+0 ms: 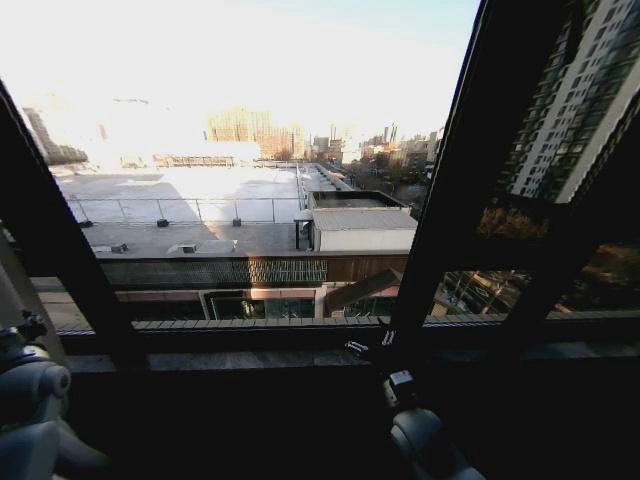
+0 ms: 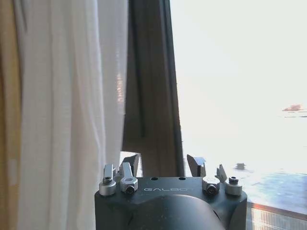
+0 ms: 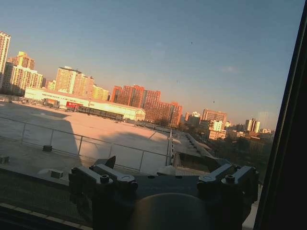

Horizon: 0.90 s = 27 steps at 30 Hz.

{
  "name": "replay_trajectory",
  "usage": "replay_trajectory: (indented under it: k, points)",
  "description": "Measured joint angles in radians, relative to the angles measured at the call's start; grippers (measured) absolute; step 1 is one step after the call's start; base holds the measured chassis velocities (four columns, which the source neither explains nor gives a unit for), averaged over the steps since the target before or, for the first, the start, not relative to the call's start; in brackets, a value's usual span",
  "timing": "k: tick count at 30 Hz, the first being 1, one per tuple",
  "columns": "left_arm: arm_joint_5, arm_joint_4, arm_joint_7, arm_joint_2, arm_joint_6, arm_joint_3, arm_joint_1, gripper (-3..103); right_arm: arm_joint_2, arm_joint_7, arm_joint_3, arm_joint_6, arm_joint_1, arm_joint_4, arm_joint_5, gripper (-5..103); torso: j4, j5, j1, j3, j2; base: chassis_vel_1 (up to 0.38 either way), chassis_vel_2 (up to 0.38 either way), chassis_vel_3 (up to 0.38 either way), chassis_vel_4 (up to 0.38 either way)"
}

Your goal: Open the curtains by pulling them apart, changing their state from closed to fully open.

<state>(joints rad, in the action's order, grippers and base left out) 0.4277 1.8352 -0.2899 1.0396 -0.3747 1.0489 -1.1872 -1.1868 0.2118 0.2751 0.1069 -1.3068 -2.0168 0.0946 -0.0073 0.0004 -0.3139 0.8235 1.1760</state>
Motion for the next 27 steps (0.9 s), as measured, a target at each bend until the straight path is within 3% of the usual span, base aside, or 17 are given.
replay_trajectory:
  k: [1, 3, 6, 9, 10, 16, 23, 27]
  points:
    - [0.000, 0.000, 0.000, 0.000, 0.000, 0.000, 0.000, 57, 0.000, 0.000, 0.000, 0.000, 0.000, 0.000, 0.000, 100, 0.0000, 0.0000, 0.000, 0.000, 0.000, 0.000, 0.000, 0.000, 0.000]
    - [0.005, 0.071, 0.095, 0.028, 0.012, -0.017, -0.045, 62, -0.003, 0.016, 0.012, 0.017, -0.010, -0.015, 0.007, 100, -0.0010, 0.0001, 0.000, 0.000, 0.000, 0.000, 0.000, 0.000, 0.000]
    - [0.020, 0.155, 0.190, 0.060, 0.024, -0.020, -0.126, 78, -0.005, 0.039, 0.015, 0.055, -0.007, -0.035, 0.041, 100, -0.0003, 0.0001, 0.000, 0.000, 0.000, 0.000, 0.000, 0.000, 0.000]
    - [0.039, 0.202, 0.236, 0.076, 0.028, -0.019, -0.167, 84, -0.006, 0.049, 0.019, 0.078, -0.003, -0.047, 0.055, 100, 0.0002, 0.0001, 0.000, 0.000, 0.000, 0.000, 0.000, 0.000, 0.000]
    - [0.059, 0.231, 0.271, 0.086, 0.038, -0.020, -0.192, 94, -0.007, 0.064, 0.025, 0.095, -0.003, -0.058, 0.069, 100, -0.0001, 0.0000, 0.000, 0.000, 0.000, 0.000, 0.000, 0.000, 0.000]
    - [0.104, 0.283, 0.376, 0.120, 0.099, -0.022, -0.258, 100, -0.009, 0.109, 0.038, 0.166, -0.002, -0.098, 0.121, 100, -0.0003, 0.0001, 0.000, 0.000, 0.000, 0.000, 0.000, 0.000, 0.000]
    - [0.117, 0.319, 0.390, 0.157, 0.120, -0.054, -0.273, 100, -0.016, 0.114, 0.041, 0.187, -0.001, -0.103, 0.124, 100, -0.0003, -0.0001, 0.000, 0.000, 0.000, 0.000, 0.000, 0.000, 0.000]
    - [0.108, 0.351, 0.355, 0.178, 0.103, -0.086, -0.268, 100, -0.018, 0.120, 0.049, 0.202, -0.001, -0.113, 0.126, 100, -0.0004, -0.0002, 0.000, 0.000, 0.000, -0.042, -0.038, 0.034, 0.046]
